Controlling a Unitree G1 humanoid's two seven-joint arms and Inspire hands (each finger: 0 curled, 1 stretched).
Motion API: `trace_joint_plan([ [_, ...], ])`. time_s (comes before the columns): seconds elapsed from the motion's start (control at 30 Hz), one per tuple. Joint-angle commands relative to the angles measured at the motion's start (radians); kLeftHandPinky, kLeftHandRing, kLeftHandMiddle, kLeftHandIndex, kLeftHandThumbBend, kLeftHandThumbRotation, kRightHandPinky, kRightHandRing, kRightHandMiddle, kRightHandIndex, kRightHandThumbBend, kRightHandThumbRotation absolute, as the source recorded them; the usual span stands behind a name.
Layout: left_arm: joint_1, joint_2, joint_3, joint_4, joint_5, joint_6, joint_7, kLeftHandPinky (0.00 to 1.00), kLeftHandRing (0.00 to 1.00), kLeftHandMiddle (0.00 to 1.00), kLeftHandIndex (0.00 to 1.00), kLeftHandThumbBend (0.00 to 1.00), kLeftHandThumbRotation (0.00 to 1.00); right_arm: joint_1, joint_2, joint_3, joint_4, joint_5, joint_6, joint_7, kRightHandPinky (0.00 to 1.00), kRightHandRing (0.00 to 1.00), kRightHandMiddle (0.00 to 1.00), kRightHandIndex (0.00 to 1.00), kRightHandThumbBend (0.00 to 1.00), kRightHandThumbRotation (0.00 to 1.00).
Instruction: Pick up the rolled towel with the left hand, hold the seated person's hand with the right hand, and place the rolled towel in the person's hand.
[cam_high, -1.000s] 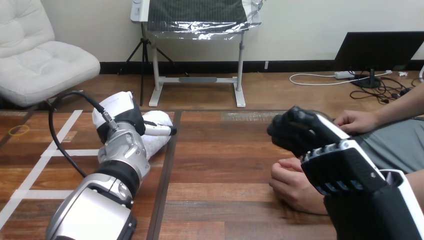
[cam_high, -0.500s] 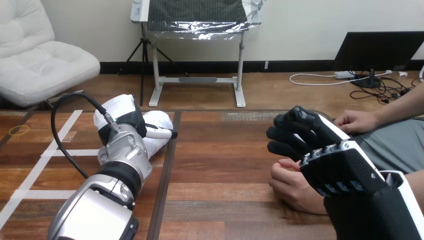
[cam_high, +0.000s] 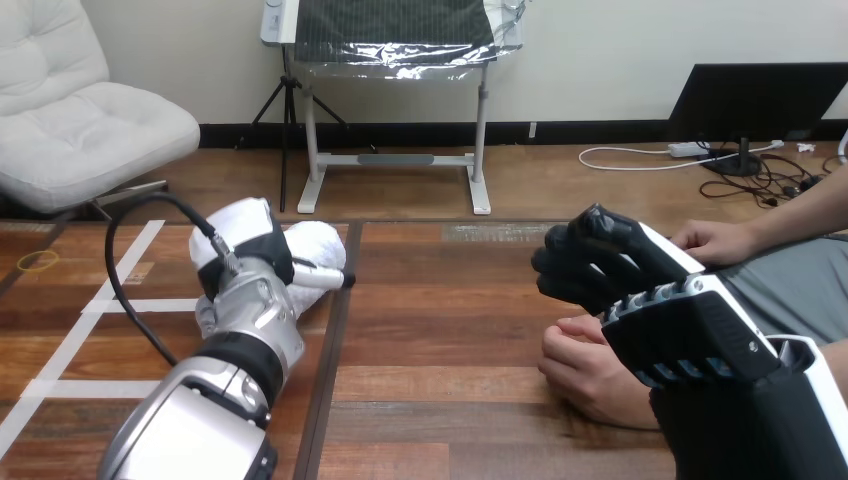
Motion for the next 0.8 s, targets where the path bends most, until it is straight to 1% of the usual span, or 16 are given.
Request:
trace_joint_plan([
  [0.0, -0.015, 0.006, -0.010, 0.002, 0.009, -0.006, 0.000, 1.00, 1.00, 1.00, 1.00, 0.94, 0.50, -0.032, 0.003, -0.013, -0.045, -0.004, -0.005, -0.001, 0.82, 0.83, 0.85, 0.85, 1.00, 1.00],
  [0.2, -0.009, 0.005, -0.017, 0.002, 0.015, -0.006, -0.007, 1.00, 1.00, 1.00, 1.00, 0.93, 0.50, -0.026, 0.015, -0.016, -0.059, -0.022, 0.003, -0.015, 0.77, 0.82, 0.83, 0.84, 1.00, 1.00],
  [0.33, -0.004, 0.004, -0.021, 0.002, 0.016, -0.007, -0.013, 1.00, 1.00, 1.00, 1.00, 0.93, 0.51, -0.019, 0.005, -0.018, -0.076, -0.020, 0.024, -0.017, 0.75, 0.81, 0.83, 0.83, 1.00, 1.00],
  [0.4, -0.003, 0.003, -0.020, 0.002, 0.015, -0.007, -0.014, 1.00, 1.00, 1.00, 1.00, 0.93, 0.51, -0.021, 0.001, -0.019, -0.078, -0.018, 0.026, -0.016, 0.74, 0.81, 0.82, 0.83, 1.00, 1.00],
  [0.53, 0.003, 0.001, -0.018, 0.001, 0.012, -0.009, -0.010, 1.00, 1.00, 1.00, 1.00, 0.93, 0.50, -0.029, 0.004, -0.025, -0.074, -0.025, 0.014, -0.012, 0.72, 0.80, 0.82, 0.82, 1.00, 1.00],
  [0.7, 0.010, -0.003, -0.021, 0.002, 0.014, -0.005, -0.015, 1.00, 1.00, 1.00, 1.00, 0.93, 0.50, -0.035, -0.003, -0.024, -0.068, -0.006, 0.006, -0.002, 0.70, 0.79, 0.82, 0.83, 1.00, 1.00],
  [0.77, 0.013, -0.004, -0.019, 0.002, 0.012, -0.004, -0.020, 1.00, 1.00, 1.00, 1.00, 0.92, 0.50, -0.030, -0.009, -0.026, -0.073, 0.001, 0.014, 0.000, 0.70, 0.80, 0.82, 0.84, 0.99, 1.00],
])
